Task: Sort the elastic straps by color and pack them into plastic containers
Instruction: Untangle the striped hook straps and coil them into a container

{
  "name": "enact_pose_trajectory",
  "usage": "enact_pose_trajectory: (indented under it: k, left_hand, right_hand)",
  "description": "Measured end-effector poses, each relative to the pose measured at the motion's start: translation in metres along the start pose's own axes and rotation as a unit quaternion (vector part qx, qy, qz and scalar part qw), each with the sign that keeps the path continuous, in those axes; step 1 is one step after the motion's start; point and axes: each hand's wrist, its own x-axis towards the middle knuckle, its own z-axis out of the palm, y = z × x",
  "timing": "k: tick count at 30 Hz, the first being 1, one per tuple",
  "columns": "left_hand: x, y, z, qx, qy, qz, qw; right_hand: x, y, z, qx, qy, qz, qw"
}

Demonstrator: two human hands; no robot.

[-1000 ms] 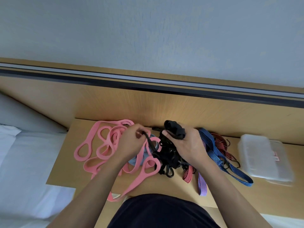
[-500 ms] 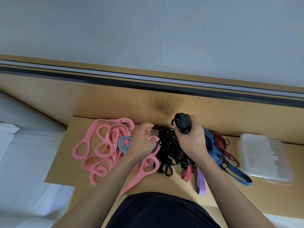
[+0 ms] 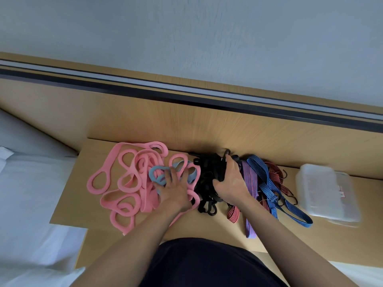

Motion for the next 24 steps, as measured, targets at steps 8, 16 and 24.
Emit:
enact_pose_trajectory:
  k: [8, 16, 24]
  left_hand:
    - [0.015, -0.016, -0.013, 0.014, 0.054, -0.011, 0.998]
    - [0.018, -0.047, -0.041, -0.129, 0.062, 0.052, 0.988]
    - [0.008, -0.099, -0.124, -0.33, 0.151, 0.018, 0.932]
  right_hand:
    - [-0.012, -0.001, 0.006, -0.017, 0.018, -0.026, 0.999]
    - [-0.016, 0.002, 0.016, -0.032, 0.012, -0.042, 0.999]
    - [-0.011, -0.01, 0.031, -0.04, -0.02, -0.047, 0.998]
